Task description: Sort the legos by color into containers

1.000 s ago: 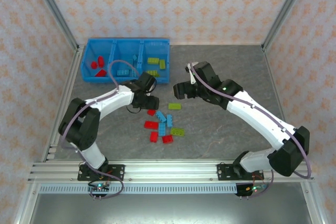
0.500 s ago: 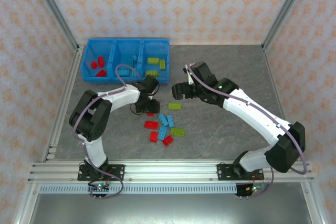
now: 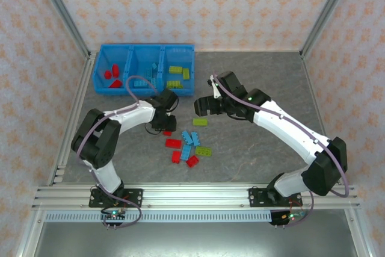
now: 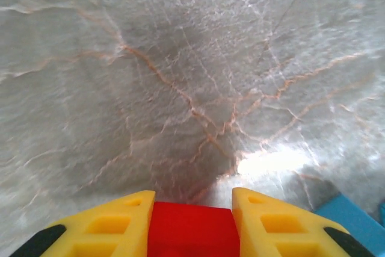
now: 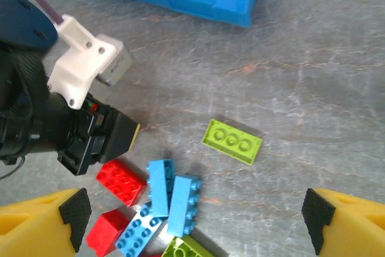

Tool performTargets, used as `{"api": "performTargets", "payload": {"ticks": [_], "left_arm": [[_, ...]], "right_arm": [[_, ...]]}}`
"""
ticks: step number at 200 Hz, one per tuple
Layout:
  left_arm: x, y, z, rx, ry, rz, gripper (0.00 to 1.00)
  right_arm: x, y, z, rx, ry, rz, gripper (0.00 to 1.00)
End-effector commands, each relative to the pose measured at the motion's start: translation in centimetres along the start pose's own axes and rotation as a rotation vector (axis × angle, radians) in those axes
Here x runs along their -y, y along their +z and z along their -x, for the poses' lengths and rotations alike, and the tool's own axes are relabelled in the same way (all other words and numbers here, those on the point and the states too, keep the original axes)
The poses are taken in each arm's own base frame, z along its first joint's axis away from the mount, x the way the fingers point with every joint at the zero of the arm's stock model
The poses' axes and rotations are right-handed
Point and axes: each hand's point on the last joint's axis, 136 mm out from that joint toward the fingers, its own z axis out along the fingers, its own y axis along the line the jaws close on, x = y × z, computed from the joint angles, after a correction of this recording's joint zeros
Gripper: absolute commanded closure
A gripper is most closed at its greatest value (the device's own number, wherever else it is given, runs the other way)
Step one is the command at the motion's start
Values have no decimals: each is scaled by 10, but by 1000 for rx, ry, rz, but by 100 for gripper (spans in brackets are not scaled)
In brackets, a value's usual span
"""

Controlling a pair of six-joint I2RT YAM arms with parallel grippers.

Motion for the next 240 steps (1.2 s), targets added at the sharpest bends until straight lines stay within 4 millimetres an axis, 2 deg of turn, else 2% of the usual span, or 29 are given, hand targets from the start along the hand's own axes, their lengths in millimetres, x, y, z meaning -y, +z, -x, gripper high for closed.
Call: {"api": "performTargets", "payload": {"ticks": [1,15,34,51,71,87,97,113,118,128,158,169,191,219,229,232,240], "left_arm": [[-12,-46,30,135,-74,-14,71],[-29,-73,53,223,-118,-1,71],[-66,-112,87,350,-190,72,70],[-108,-145,122,467,-276,159,70],[-163,-170,160,567,-379,276,71],[-202,-177,187,597,-457,344,71],[-221,-174,205,594,-494,350,71],[-241,-168,234,584,-521,335,70],[-247,-155,240,554,-527,337,70],[-255,-151,255,543,-535,325,68],[-260,-147,284,528,-523,296,54],[-260,-153,288,533,-516,297,48],[-248,-172,290,552,-502,246,47],[-217,-207,274,607,-482,122,48],[-200,-219,263,630,-469,75,49],[-193,-233,257,657,-460,58,49],[-178,-246,244,684,-438,22,49]], "right_arm": [[-16,2,-5,-46,36,96,8],[-18,4,-4,-42,56,107,8],[-17,6,-4,-37,68,107,8],[-15,8,-5,-35,73,98,8],[-13,7,-5,-33,74,86,8],[-10,4,-6,-27,74,75,8],[-9,1,-7,-19,73,69,8],[-6,-4,-8,-5,74,60,8],[-6,-5,-8,-1,76,57,8],[-4,-8,-9,4,76,53,7],[1,-16,-11,28,89,35,7],[2,-17,-12,32,93,34,7],[4,-17,-13,39,100,24,7],[13,-10,-10,58,121,-20,6],[21,-4,-11,56,134,-63,6],[23,-2,-12,52,138,-79,6],[32,4,-15,35,149,-125,6]]}}
